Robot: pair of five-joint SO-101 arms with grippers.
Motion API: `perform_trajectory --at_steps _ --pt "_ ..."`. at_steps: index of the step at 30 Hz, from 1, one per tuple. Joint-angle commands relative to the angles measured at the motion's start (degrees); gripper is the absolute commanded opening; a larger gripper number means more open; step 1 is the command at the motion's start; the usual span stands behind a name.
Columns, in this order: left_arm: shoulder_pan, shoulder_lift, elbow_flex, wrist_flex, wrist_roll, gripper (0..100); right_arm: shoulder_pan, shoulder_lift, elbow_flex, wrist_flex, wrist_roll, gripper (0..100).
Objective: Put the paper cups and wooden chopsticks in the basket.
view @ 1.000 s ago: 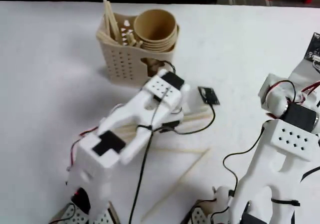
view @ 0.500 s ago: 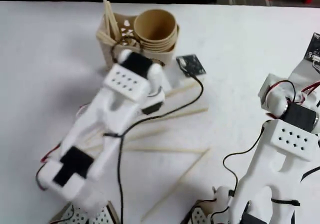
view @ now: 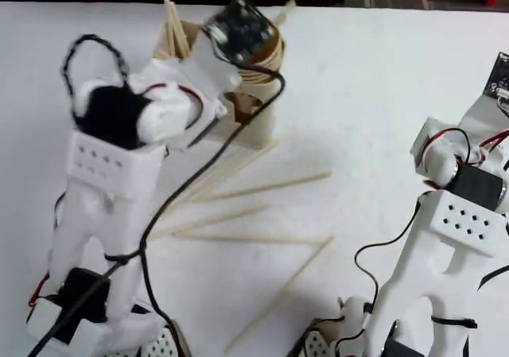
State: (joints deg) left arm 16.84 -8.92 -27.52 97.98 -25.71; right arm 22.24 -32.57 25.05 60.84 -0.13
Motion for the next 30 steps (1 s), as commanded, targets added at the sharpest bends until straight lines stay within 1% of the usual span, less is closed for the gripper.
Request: perform_trajectory --at_steps 1,9,11,15,19,25,30 --pt "-0.75 -2.77 -9.05 -4.84 4.04 2 0.31 -2.07 -0.26 -1.10 -0.35 2.4" --pt "-0.84 -2.68 -10.64 -18.90 10.29 2 0.31 -1.89 -0.26 -1.10 -0.35 2.4" --pt "-2.24 -2.68 -10.55 -23.38 12.48 2 0.31 -1.80 -0.26 -1.10 -0.35 2.4" --pt "-6.64 -2.68 -8.62 -31.74 19.34 2 0.31 -1.80 -0.26 -1.10 -0.35 2.4" --pt "-9.10 -2.77 -0.53 -39.82 21.01 2 0.22 -1.71 -0.26 -1.10 -0.35 2.4" --pt "-11.38 -3.21 16.70 -55.12 21.63 2 0.22 -1.71 -0.26 -1.54 -0.26 2.4" --pt "-12.44 -3.21 29.27 -65.85 26.37 2 0.22 -1.63 -0.18 -1.89 -0.35 2.4"
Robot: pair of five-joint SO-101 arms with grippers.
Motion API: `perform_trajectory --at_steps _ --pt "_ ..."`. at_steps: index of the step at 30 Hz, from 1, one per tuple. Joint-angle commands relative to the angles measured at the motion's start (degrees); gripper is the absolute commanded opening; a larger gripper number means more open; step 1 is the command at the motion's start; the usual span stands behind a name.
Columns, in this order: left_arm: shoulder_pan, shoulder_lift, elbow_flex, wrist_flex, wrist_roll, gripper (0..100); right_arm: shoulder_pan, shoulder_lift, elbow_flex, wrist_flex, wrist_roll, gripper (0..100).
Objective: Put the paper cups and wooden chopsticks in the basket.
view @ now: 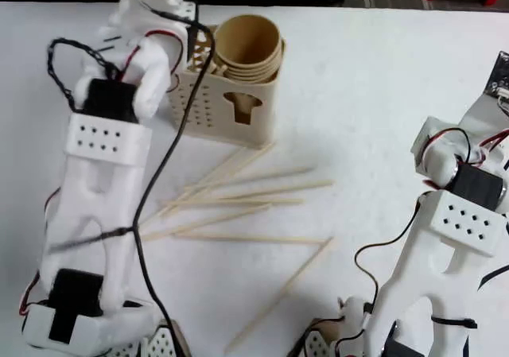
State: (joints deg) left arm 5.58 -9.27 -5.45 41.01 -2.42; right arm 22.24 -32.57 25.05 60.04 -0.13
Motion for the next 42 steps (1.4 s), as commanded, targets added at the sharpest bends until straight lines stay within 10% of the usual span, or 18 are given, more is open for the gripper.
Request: perform_trajectory --at_steps 1,9,21,42 --pt "-1.19 -2.86 9.32 -10.37 3.60 2 0.22 -1.63 -0.18 -1.10 -0.35 2.4" --pt "-3.91 -4.35 10.46 -4.92 6.51 22 0.22 -1.63 -0.09 -1.10 -0.35 2.4" --pt "-9.98 -23.16 7.21 22.42 -5.10 6 -3.30 -2.24 -0.88 -0.75 9.14 2.5" --pt "-35.91 -47.08 63.74 6.59 -2.02 2 -55.08 4.62 -16.62 30.37 35.08 7.4"
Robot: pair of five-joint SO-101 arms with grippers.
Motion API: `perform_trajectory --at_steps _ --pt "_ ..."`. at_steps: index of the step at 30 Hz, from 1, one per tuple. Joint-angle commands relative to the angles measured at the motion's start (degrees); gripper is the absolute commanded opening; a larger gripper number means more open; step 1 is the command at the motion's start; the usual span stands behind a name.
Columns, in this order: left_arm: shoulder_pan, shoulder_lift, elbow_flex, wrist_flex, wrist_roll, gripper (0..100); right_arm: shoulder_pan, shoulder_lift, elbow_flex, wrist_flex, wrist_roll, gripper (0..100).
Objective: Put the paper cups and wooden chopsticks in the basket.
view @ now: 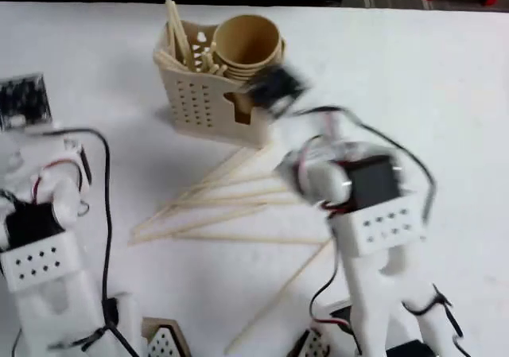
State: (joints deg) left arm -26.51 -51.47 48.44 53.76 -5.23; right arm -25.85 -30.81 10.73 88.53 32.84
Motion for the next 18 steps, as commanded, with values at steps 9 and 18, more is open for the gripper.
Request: perform_trajectory --at_steps 9,18 --pt "-8.84 -11.74 23.82 -14.77 0.62 2 -19.12 18.68 -2.55 -2.51 6.86 22.5" --pt "-9.01 -13.41 25.76 -14.86 -1.49 2 -20.79 33.19 -2.55 -12.88 9.85 30.3"
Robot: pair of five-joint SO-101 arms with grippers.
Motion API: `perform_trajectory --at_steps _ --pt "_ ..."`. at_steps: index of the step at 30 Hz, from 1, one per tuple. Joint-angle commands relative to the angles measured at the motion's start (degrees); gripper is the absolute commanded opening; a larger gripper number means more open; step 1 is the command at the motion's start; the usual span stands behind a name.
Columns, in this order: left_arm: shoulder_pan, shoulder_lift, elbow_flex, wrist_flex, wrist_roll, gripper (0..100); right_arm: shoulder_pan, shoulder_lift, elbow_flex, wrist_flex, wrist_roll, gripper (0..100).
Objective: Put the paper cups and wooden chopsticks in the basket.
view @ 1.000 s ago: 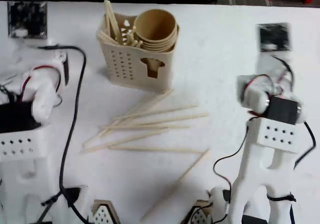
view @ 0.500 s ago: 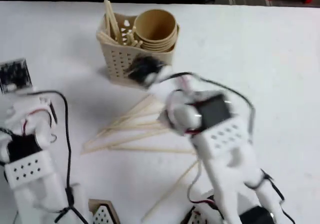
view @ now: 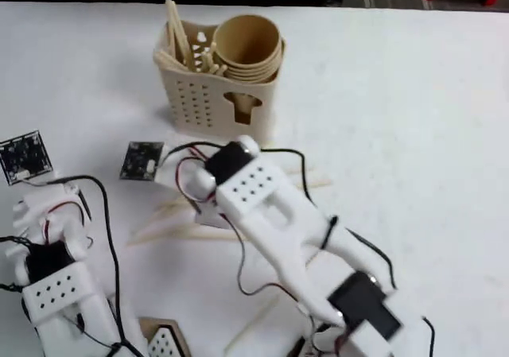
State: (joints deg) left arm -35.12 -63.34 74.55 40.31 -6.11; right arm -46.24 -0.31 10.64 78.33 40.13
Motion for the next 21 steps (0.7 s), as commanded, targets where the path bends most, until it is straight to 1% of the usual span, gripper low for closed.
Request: perform_trajectory --at_steps 1,7,9,15,19,21 --pt "-0.40 -1.54 -0.35 -1.41 -0.70 2 -0.40 4.26 -2.55 -3.56 3.43 30.3" --pt "-0.40 -1.54 -0.18 -1.41 -0.79 2 0.40 10.59 -2.55 -9.10 4.13 30.3" --pt "-0.31 -1.54 0.09 -1.41 -0.79 2 0.66 12.00 -2.55 -10.59 5.45 30.3" --pt "-0.22 -1.54 0.18 -1.41 -0.88 2 3.30 17.36 -2.55 -15.87 6.42 30.2" --pt "-0.22 -1.54 0.18 -1.41 -0.88 2 3.91 21.05 -2.81 -16.75 6.42 30.0" --pt "-0.22 -1.54 0.18 -1.41 -0.88 2 4.00 22.64 -3.60 -16.31 6.42 27.2"
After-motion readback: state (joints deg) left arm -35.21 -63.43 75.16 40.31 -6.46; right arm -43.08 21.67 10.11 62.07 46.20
